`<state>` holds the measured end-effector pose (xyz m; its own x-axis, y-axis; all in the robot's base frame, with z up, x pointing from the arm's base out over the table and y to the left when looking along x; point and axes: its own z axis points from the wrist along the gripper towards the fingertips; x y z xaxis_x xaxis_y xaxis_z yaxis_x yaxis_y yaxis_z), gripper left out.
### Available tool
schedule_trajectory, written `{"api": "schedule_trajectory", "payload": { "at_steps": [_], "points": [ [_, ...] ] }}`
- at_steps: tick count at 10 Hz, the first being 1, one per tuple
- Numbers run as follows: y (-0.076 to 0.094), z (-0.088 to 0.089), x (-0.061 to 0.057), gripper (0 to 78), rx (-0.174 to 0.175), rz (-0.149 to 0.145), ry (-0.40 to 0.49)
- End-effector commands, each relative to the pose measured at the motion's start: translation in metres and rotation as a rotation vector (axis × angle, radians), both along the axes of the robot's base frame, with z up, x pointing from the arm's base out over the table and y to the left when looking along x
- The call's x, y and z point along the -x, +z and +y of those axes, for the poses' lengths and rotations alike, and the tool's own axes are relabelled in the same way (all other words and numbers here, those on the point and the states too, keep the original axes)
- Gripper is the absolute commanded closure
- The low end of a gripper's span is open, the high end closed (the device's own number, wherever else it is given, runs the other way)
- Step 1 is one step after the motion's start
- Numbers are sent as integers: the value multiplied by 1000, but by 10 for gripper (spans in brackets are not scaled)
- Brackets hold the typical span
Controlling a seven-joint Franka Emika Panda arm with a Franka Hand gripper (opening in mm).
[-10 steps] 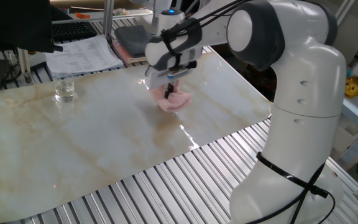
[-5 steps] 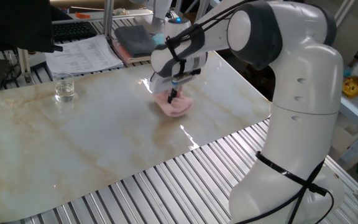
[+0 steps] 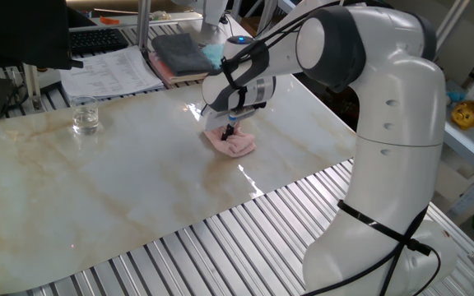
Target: Clean the tabletop with a sponge
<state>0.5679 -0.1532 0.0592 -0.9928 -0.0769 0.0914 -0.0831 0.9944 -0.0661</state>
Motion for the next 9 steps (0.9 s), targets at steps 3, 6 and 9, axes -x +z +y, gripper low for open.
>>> {"api": "schedule_trajectory", "payload": {
  "at_steps": [3,6,9],
  "points": [
    [-2,36,-10,764,-17,13,-19],
    [5,52,-16,764,-20,17,-26],
    [23,69,-21,764,-22,43,-38]
  ]
}}
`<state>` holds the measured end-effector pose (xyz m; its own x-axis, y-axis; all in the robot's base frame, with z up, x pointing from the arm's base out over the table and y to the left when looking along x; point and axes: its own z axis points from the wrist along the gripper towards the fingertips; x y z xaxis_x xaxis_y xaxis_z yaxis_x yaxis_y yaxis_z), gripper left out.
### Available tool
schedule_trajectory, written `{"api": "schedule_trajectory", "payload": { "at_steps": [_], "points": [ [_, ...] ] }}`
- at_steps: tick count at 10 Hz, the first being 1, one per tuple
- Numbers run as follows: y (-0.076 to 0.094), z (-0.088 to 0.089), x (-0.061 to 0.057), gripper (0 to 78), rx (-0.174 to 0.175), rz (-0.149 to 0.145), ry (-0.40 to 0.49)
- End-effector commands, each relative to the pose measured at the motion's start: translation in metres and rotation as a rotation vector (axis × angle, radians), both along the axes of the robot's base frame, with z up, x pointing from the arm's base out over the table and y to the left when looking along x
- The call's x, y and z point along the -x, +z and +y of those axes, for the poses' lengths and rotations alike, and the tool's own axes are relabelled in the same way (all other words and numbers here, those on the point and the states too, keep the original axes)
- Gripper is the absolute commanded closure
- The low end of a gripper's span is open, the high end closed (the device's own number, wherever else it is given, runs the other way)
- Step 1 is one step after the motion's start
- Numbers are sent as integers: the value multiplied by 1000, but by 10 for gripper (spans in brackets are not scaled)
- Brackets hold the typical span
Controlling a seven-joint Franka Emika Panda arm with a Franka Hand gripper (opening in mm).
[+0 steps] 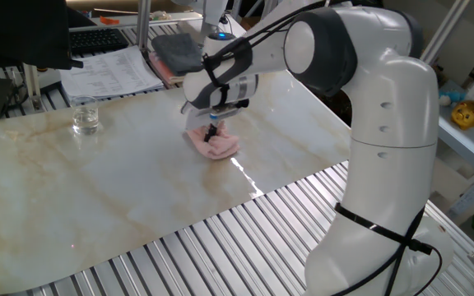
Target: Clean the tabletop with a sponge
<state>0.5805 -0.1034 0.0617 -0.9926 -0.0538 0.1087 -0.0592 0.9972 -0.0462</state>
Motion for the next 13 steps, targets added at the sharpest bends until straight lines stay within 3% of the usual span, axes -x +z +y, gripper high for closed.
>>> {"api": "schedule_trajectory", "payload": {
  "at_steps": [1,6,8,13],
  "points": [
    [29,19,-8,764,2,28,-15],
    [24,12,-7,764,6,24,-9],
    [5,6,-4,764,0,3,1],
    [-7,-12,2,764,0,-18,26]
  ]
}}
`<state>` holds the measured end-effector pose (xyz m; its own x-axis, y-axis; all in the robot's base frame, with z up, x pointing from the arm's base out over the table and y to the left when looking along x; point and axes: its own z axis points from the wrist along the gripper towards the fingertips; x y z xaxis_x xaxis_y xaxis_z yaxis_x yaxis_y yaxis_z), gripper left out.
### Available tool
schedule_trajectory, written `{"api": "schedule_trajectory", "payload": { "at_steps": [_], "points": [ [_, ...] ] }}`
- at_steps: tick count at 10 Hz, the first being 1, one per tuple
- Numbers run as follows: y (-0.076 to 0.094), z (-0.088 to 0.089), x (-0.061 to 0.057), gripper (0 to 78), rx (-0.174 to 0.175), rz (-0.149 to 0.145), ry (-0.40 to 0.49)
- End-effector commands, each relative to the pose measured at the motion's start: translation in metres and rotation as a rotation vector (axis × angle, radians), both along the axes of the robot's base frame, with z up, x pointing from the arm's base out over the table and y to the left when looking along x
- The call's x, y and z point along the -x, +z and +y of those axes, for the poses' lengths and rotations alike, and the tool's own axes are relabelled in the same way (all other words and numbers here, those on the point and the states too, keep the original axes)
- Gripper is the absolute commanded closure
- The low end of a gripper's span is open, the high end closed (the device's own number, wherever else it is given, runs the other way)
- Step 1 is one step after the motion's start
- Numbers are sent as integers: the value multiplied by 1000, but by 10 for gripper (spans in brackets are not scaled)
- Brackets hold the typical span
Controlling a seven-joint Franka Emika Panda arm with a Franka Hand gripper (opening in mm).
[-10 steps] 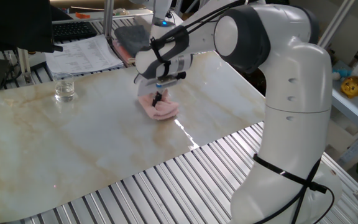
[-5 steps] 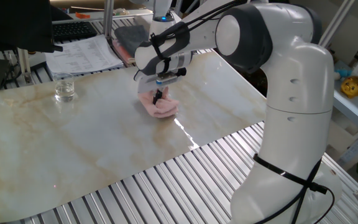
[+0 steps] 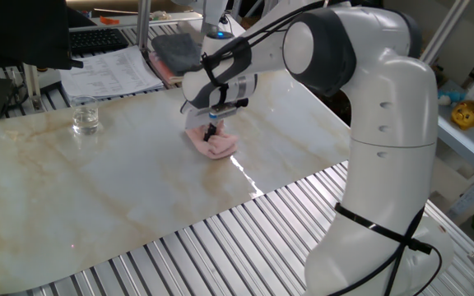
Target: Clean the tabletop with a sponge
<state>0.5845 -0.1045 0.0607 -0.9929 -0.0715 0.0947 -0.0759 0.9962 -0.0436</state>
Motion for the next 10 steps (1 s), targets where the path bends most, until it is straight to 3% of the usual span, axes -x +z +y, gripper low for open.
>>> {"api": "schedule_trajectory", "payload": {
  "at_steps": [1,4,10],
  "points": [
    [-7,-15,7,764,3,-8,15],
    [-8,-26,12,764,4,-16,31],
    [-2,-74,35,764,14,-20,71]
  ]
}}
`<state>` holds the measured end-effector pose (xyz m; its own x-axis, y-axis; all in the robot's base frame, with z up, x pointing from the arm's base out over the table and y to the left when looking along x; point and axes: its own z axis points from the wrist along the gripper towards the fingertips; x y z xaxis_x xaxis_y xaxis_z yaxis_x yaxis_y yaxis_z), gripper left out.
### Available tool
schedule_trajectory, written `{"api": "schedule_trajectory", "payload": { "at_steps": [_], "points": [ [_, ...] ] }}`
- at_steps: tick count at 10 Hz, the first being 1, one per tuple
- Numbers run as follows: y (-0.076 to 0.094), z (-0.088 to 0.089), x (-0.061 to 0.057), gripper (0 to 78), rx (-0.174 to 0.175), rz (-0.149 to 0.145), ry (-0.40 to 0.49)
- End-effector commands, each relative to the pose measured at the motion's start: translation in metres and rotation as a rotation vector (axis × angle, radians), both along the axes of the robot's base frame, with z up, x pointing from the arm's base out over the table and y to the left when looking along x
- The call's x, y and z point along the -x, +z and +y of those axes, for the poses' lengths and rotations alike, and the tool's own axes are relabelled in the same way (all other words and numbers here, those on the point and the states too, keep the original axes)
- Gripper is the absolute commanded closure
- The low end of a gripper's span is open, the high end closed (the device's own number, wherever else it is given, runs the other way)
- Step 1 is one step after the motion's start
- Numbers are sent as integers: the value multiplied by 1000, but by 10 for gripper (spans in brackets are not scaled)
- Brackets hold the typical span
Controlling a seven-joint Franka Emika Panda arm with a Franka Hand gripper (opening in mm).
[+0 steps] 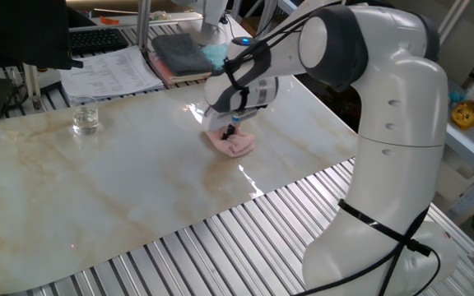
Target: Clean the tabletop with a sponge
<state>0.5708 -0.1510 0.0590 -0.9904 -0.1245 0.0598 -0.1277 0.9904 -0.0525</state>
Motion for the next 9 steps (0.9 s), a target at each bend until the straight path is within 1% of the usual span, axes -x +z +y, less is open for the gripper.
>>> {"api": "schedule_trajectory", "payload": {
  "at_steps": [1,2,4,5,7,8,9],
  "points": [
    [3,-37,27,764,17,16,22],
    [2,-40,29,764,15,16,22],
    [2,-40,29,764,9,20,20],
    [2,-33,26,764,-9,23,5],
    [-2,-12,25,764,-8,25,-19],
    [8,0,27,764,-1,43,-33],
    [9,1,27,764,0,45,-35]
  ]
}}
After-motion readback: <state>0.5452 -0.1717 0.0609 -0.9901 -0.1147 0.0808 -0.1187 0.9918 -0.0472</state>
